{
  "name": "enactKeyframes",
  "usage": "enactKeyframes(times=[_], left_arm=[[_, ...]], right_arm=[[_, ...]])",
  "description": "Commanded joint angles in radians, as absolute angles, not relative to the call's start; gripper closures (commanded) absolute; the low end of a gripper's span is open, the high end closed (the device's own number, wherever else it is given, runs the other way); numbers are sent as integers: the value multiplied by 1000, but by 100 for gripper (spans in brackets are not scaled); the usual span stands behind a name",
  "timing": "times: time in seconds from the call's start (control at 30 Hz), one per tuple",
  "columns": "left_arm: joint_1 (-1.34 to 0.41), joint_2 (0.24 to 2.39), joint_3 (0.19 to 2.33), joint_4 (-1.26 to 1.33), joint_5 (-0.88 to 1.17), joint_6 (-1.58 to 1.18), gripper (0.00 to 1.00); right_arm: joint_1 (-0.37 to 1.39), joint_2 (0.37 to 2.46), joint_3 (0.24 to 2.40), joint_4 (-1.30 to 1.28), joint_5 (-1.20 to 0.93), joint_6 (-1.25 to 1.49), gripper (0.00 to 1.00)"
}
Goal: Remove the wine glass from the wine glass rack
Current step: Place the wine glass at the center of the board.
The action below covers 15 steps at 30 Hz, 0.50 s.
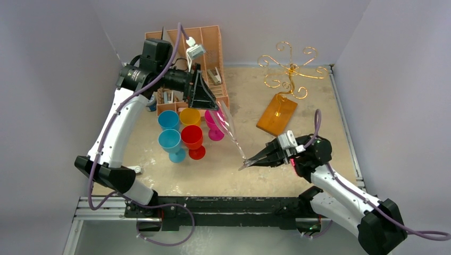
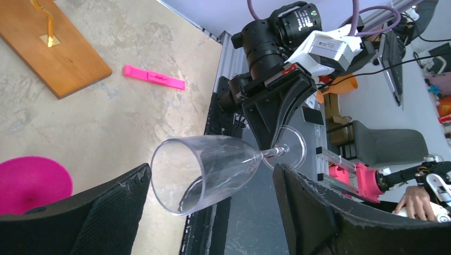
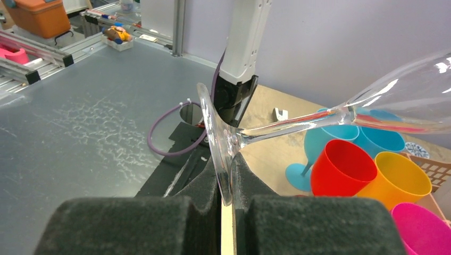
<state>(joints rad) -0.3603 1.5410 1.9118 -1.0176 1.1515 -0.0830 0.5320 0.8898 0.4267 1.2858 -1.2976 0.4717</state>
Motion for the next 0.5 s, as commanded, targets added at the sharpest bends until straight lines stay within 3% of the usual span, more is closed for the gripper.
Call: enactKeyframes(times=[0.0,0.23,0.33,0.47], left_arm=[[-359,1559,1955,-1011,1213,-37,19],[-369,1510,1918,-1029,1197,-51,22],[-423,1496,1866,-997,1198,-78,32],[-454,1473,1807,-968,1208,-87,49]], right_arm=[[537,854,479,1231,-1324,423,100],[537,828,475,1125,-1289,329,100],[537,794,500,923,-1276,181,100],[538,711,583,411,-1262,-173,100]])
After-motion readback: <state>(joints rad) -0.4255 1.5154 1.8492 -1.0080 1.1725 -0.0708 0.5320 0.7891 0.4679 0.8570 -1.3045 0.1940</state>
